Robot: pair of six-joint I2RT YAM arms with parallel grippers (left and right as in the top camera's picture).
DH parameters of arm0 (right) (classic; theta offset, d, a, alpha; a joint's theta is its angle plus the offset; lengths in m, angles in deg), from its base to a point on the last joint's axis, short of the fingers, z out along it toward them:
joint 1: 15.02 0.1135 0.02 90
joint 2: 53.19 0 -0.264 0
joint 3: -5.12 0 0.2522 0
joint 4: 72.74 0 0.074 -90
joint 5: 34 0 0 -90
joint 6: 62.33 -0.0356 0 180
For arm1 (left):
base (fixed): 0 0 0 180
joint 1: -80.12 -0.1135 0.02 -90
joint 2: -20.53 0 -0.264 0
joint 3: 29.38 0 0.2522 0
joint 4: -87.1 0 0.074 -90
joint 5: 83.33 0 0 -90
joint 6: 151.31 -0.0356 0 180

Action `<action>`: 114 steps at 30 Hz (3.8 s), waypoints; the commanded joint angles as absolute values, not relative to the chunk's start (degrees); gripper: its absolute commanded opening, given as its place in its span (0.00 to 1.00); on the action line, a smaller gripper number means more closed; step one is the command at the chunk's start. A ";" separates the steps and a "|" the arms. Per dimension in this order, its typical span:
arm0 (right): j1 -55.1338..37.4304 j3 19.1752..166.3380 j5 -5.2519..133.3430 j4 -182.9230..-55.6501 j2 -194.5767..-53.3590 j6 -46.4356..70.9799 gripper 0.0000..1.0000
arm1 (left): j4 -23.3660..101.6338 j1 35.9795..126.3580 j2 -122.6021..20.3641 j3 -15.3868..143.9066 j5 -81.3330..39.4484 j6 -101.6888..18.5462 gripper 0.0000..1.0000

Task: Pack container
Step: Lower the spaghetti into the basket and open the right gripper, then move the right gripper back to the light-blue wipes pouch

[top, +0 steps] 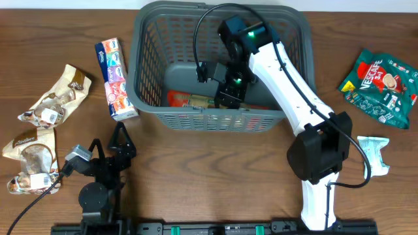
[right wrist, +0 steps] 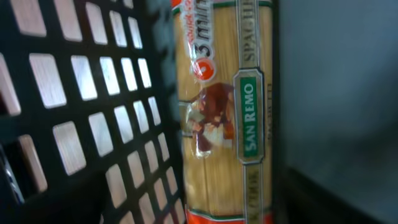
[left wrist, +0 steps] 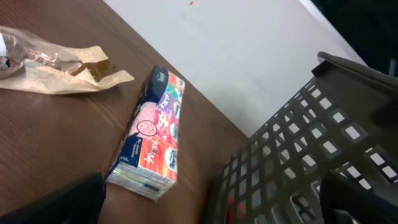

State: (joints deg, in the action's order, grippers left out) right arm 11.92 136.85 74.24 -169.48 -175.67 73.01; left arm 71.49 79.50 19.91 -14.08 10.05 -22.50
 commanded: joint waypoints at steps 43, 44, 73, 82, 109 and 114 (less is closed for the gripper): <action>-21.78 158.78 44.58 -183.82 -153.77 26.81 0.99 | 69.57 79.65 20.30 -15.39 10.75 -22.85 0.99; -22.17 156.26 43.40 -183.80 -152.96 26.11 0.99 | 69.57 79.65 20.30 -15.39 10.75 -22.85 0.99; -45.12 87.22 62.29 -160.37 -123.91 30.11 0.99 | 69.57 79.65 20.30 -15.39 10.75 -22.85 0.99; -56.79 85.45 64.84 -159.54 -127.61 30.54 0.99 | 69.57 79.65 20.30 -15.39 10.75 -22.85 0.99; -62.57 84.35 62.31 -145.26 -137.11 37.60 0.72 | 69.57 79.65 20.30 -15.39 10.75 -22.85 0.99; -62.54 80.07 65.06 -139.67 -139.98 37.67 0.78 | 69.57 79.65 20.30 -15.39 10.73 -22.85 0.99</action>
State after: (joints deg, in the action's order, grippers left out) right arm -62.15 82.65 62.81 -140.83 -138.45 36.99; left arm 71.51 79.50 19.91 -14.08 10.05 -22.50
